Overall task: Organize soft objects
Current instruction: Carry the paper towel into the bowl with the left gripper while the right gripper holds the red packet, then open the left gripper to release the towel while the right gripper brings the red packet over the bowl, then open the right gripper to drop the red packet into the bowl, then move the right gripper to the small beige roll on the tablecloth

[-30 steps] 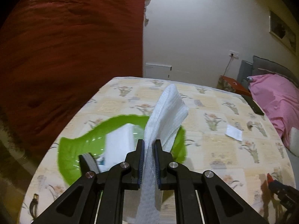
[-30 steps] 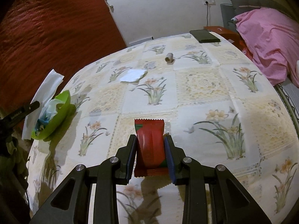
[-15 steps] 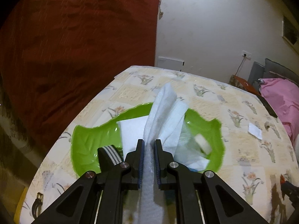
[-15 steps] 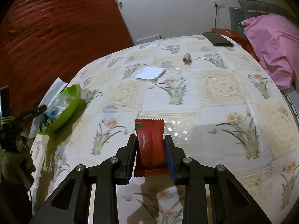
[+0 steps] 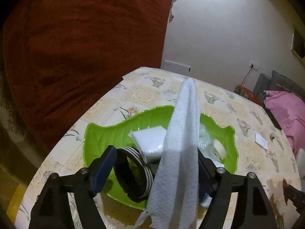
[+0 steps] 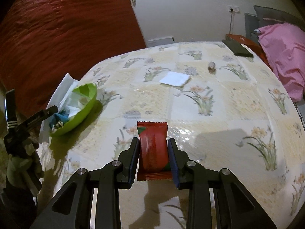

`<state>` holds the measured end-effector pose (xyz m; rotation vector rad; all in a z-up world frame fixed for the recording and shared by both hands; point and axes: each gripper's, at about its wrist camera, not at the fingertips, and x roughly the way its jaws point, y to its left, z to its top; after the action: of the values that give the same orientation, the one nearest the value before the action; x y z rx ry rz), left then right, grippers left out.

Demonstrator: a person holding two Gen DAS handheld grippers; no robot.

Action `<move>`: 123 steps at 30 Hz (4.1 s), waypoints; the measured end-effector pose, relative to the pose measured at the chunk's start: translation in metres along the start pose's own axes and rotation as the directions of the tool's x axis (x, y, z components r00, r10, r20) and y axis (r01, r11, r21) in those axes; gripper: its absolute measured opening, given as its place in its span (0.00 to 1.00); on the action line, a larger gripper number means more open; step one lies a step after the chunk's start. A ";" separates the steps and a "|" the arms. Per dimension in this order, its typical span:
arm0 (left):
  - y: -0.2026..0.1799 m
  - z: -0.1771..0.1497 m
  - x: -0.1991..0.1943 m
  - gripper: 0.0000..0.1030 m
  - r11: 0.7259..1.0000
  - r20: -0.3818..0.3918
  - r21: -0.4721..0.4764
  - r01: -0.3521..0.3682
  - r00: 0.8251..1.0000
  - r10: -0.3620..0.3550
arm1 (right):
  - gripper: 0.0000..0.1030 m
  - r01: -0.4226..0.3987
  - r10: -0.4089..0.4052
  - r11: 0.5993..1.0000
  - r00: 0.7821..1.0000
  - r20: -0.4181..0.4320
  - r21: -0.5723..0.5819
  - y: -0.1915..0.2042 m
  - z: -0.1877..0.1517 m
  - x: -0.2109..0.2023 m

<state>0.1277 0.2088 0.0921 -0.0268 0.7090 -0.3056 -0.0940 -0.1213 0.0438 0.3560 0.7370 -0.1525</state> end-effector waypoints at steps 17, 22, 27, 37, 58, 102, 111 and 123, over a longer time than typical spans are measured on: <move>0.023 0.007 -0.014 0.91 0.998 0.032 -0.055 0.041 0.999 -0.040 | 0.30 -0.140 0.147 0.980 0.988 0.043 -0.143 0.087 0.042 0.011; 0.029 0.004 -0.009 0.91 0.997 0.013 -0.069 0.048 0.999 -0.047 | 0.30 -0.188 0.201 0.963 0.978 0.051 -0.194 0.118 0.053 0.013; 0.039 0.007 -0.010 0.93 0.995 0.022 -0.086 0.049 0.999 -0.047 | 0.30 -0.212 0.228 0.949 0.973 0.045 -0.233 0.143 0.060 0.021; 0.058 0.008 -0.017 0.99 0.991 0.039 -0.124 0.052 0.998 -0.048 | 0.30 -0.290 0.299 0.927 0.954 0.003 -0.239 0.178 0.075 0.049; 0.073 0.004 -0.034 0.99 0.987 0.075 -0.157 0.030 0.997 -0.018 | 0.30 -0.307 0.274 0.906 0.950 -0.150 -0.291 0.225 0.059 0.135; -0.025 0.014 -0.049 1.00 0.995 0.097 0.003 0.098 0.990 -0.098 | 0.49 -0.005 0.009 0.997 0.998 0.055 -0.075 0.022 0.070 0.056; -0.083 0.007 -0.045 1.00 0.979 0.064 0.114 0.168 0.982 -0.176 | 0.49 0.111 -0.113 0.993 0.992 0.049 0.037 -0.055 0.077 0.060; -0.132 -0.008 -0.024 1.00 0.956 -0.020 0.202 0.212 0.977 -0.212 | 0.49 0.155 -0.159 0.982 0.987 0.030 0.107 -0.102 0.096 0.080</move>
<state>0.0694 0.0898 0.1181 0.0918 0.6709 -0.5834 -0.0017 -0.2527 0.0276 0.3931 0.7208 -0.3475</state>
